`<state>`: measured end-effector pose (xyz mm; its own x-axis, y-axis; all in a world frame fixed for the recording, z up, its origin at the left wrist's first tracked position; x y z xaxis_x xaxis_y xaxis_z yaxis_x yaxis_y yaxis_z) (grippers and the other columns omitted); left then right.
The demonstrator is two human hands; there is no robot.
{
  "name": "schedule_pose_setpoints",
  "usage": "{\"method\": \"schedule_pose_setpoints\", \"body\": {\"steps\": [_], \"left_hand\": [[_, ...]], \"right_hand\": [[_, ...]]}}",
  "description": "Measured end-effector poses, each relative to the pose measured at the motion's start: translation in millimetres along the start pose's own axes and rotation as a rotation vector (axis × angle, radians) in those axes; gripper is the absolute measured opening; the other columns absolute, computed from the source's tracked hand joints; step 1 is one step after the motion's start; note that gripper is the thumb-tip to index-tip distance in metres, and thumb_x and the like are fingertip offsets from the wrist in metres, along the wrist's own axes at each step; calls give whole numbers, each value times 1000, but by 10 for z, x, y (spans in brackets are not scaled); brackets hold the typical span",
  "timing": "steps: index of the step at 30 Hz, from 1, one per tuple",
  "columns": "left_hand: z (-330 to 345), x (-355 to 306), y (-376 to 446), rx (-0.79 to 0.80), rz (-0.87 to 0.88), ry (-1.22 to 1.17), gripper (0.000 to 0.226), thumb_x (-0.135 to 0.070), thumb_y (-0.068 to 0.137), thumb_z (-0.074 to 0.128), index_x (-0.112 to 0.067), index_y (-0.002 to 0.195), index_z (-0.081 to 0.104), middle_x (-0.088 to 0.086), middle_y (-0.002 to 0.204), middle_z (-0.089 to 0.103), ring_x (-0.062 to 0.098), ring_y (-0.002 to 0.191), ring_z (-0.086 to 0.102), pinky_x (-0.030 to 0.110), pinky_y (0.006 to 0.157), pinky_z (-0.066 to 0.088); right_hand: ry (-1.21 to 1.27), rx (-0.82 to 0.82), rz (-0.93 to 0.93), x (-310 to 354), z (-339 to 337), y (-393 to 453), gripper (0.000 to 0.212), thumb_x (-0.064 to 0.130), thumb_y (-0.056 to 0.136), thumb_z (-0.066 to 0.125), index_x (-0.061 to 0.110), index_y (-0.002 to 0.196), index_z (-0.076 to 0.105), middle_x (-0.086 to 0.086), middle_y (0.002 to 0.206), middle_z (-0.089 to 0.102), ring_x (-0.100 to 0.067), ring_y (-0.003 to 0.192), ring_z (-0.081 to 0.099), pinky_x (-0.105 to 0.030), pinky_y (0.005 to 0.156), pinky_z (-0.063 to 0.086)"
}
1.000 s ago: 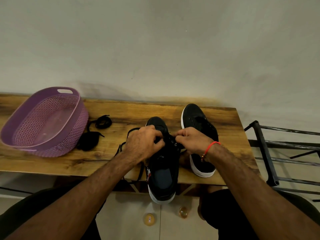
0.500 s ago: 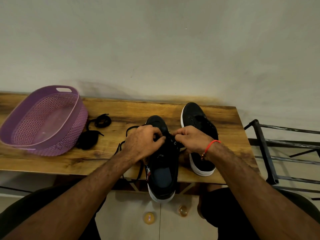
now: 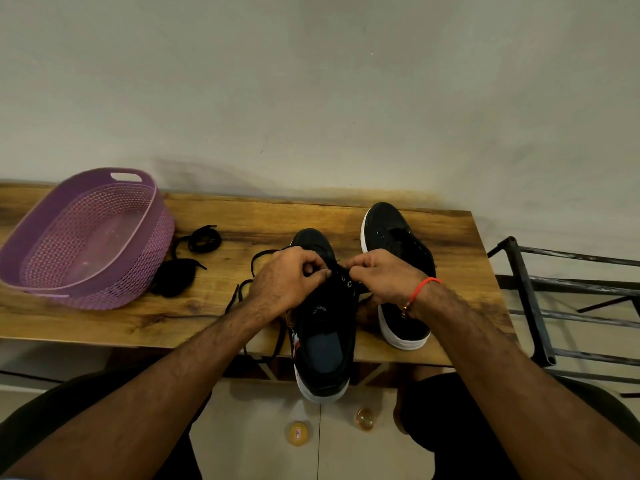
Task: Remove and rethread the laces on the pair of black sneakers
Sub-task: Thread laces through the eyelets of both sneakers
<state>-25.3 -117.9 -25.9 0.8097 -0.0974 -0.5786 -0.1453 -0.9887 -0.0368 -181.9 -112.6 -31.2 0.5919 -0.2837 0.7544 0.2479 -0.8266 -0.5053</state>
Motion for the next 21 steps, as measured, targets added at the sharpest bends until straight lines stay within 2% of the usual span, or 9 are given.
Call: {"method": "schedule_pose_setpoints", "body": {"steps": [3,6,9,11,12,14,17,19,21], "left_hand": [[-28,59,12,11,-34,30,7,-43,89,71,-38,86,68,-14,84,53,6,81,53,26,62,40],[-17,61,7,10,-44,55,8,-42,88,72,-35,87,69,-13,86,52,9,85,53,28,66,44],[-13,38,2,8,-30,56,10,-41,89,72,-31,92,72,-10,91,54,10,89,53,28,69,44],[-19,29,-4,7,-22,55,12,-42,89,71,-30,94,72,-9,93,55,10,90,53,29,71,45],[-21,24,-9,5,-18,54,13,-42,90,71,-30,95,72,-8,94,55,10,91,53,29,71,45],[-24,9,-24,3,-9,60,14,-42,91,70,-30,97,72,-9,95,55,10,91,53,27,71,42],[-14,-5,-24,-3,14,52,18,-43,93,67,-31,104,73,-10,96,55,9,94,53,27,71,43],[-7,-14,-28,-13,29,23,19,-42,93,67,-31,107,73,-10,96,56,10,94,54,29,72,46],[12,-28,-27,-15,41,-17,19,-38,93,68,-29,108,74,-9,98,57,10,96,55,28,75,46]], "right_hand": [[-11,5,-6,18,8,-4,28,16,100,46,18,104,73,-30,118,63,-25,84,52,-35,60,37],[-22,7,-11,49,12,-27,28,16,101,46,19,105,73,-28,118,65,-25,83,51,-31,56,36],[-20,15,-18,58,22,-40,27,17,101,46,20,104,73,-29,119,64,-28,84,53,-38,63,39],[-19,20,-19,53,29,-41,27,17,100,47,20,102,74,-29,118,64,-40,89,62,-41,70,41],[-22,18,-18,46,29,-33,27,18,100,47,19,102,74,-28,116,66,-47,97,64,-42,72,45],[-41,17,-16,53,25,-37,27,18,100,48,15,105,74,-22,112,70,-43,108,64,-44,77,52],[66,16,24,38,22,-68,27,20,103,47,7,114,68,-13,108,72,-28,98,71,-46,86,56],[164,-13,43,22,24,-66,23,22,104,50,7,113,65,-12,106,71,-23,87,73,-45,79,60],[137,-83,31,9,8,-25,15,18,101,56,9,109,64,-12,103,70,-21,82,72,-42,74,62]]}}
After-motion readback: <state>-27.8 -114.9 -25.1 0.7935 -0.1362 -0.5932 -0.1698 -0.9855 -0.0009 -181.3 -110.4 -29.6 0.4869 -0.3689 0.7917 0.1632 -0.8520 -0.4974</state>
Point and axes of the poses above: each hand's wrist, its own y-axis towards the middle knuckle, its own z-axis out of the palm, x = y × z, the point moved 8 cm from there along y, towards the middle knuckle
